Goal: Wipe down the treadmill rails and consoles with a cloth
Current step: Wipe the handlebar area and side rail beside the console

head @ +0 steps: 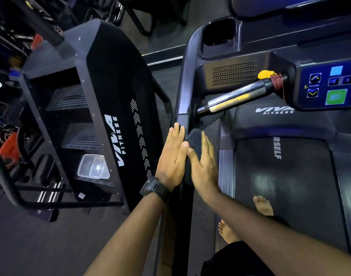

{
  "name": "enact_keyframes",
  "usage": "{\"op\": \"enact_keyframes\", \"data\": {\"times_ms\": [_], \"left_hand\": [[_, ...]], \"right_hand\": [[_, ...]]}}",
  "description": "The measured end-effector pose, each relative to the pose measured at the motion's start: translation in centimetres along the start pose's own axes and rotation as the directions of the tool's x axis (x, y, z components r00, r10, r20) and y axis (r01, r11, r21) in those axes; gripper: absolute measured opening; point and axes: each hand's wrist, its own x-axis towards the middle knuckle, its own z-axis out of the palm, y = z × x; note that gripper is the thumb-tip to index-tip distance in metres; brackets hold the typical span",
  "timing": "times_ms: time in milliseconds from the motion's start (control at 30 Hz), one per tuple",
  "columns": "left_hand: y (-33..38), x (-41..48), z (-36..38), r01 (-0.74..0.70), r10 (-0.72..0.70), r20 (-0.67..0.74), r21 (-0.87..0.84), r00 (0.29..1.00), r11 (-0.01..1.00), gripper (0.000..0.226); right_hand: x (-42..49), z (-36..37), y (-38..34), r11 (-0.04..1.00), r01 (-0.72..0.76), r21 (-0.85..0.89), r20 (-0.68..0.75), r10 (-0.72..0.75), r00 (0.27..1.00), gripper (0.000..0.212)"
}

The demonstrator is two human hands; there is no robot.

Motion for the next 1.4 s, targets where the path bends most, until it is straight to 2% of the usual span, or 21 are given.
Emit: {"op": "enact_keyframes", "data": {"times_ms": [67,133,200,233,367,400,500,533,667,700,767,833,867,967,1000,1033,1133,1167,1300,1333,1400], "left_hand": [[0.2,0.0,-0.1,0.017,-0.017,0.007,0.006,1.0,1.0,0.072],[0.4,-0.3,0.0,0.019,-0.019,0.004,0.028,1.0,0.999,0.072],[0.5,-0.4,0.0,0.021,-0.021,-0.011,0.045,1.0,0.999,0.072],[0.6,-0.4,0.0,0.023,-0.022,-0.01,0.053,1.0,0.998,0.072],[0.5,-0.4,-0.1,0.021,-0.022,0.014,0.087,1.0,0.996,0.073],[0.5,-0.4,-0.1,0.018,-0.018,0.002,0.083,1.0,0.996,0.072],[0.7,-0.6,-0.1,0.018,-0.017,-0.013,0.078,1.0,0.997,0.069],[0.7,-0.8,0.0,0.024,-0.024,-0.007,0.08,1.0,0.997,0.069],[1.0,-1.5,-0.1,0.043,-0.045,0.012,0.094,0.999,0.995,0.072],[0.9,-1.7,0.0,0.041,-0.042,0.01,0.09,0.999,0.995,0.071],[0.8,-2.0,0.0,0.036,-0.036,-0.002,0.083,0.999,0.996,0.07],[0.9,-2.2,0.1,0.042,-0.042,-0.009,0.075,0.999,0.996,0.07],[0.9,-2.3,0.1,0.046,-0.045,-0.008,0.071,0.999,0.996,0.07],[0.7,-2.3,0.0,0.039,-0.04,0.004,0.07,0.999,0.997,0.071],[0.6,-2.3,0.0,0.033,-0.034,0.005,0.069,0.999,0.997,0.071],[0.6,-2.5,0.1,0.031,-0.032,0.003,0.063,0.999,0.998,0.071],[0.5,-3.2,0.2,0.041,-0.042,0.001,0.04,0.999,0.998,0.07],[0.4,-3.4,0.2,0.042,-0.042,-0.001,0.038,0.999,0.998,0.07],[0.3,-3.2,0.1,0.039,-0.04,0.016,0.056,0.999,0.998,0.072],[0.3,-3.2,0.1,0.037,-0.038,0.019,0.058,0.999,0.998,0.072],[0.2,-3.6,0.2,0.037,-0.038,0.017,0.05,0.999,0.998,0.071]], "right_hand": [[1.4,0.0,0.2,0.998,0.07,-0.002,-0.001,-0.07,0.998,0.061],[2.7,0.1,0.8,0.991,-0.114,0.074,0.009,0.113,0.994,0.061],[1.8,0.5,1.1,0.942,-0.323,0.092,0.032,0.321,0.947,0.063],[0.8,0.5,0.7,0.948,-0.313,0.066,0.042,0.31,0.95,0.064],[0.7,0.2,-0.3,0.996,-0.036,0.081,0.035,0.033,0.999,0.066],[1.9,0.2,0.1,0.997,-0.031,0.074,0.04,0.028,0.999,0.067],[3.4,0.5,1.0,0.952,-0.301,0.051,0.05,0.299,0.953,0.067],[2.4,0.5,0.9,0.946,-0.322,0.029,0.063,0.32,0.945,0.071],[0.3,0.4,0.3,0.997,-0.001,0.072,0.042,-0.002,0.999,0.075],[1.1,0.5,0.6,0.997,0.017,0.074,0.036,-0.02,0.999,0.074],[2.6,0.6,1.7,0.984,-0.156,0.087,0.045,0.152,0.987,0.069],[1.8,0.5,2.5,0.93,-0.366,0.039,0.084,0.362,0.928,0.067],[0.5,0.3,2.4,0.938,-0.347,0.017,0.096,0.343,0.934,0.07],[-1.8,0.2,1.3,0.995,-0.043,0.087,0.038,0.04,0.998,0.073],[-1.0,0.4,1.2,0.996,0.001,0.09,0.016,-0.002,1.0,0.07],[0.0,0.5,1.3,0.996,-0.028,0.09,0.01,0.027,1.0,0.067],[0.9,0.7,1.8,0.94,-0.337,0.056,0.039,0.335,0.941,0.065],[-0.1,0.5,1.9,0.937,-0.348,0.036,0.055,0.346,0.937,0.066],[-2.4,0.3,0.7,0.995,-0.009,0.099,0.01,0.008,1.0,0.062],[-1.6,0.4,0.7,0.995,0.016,0.099,0.004,-0.017,1.0,0.062],[0.2,0.5,1.1,0.987,-0.124,0.099,0.019,0.123,0.992,0.062]]}}
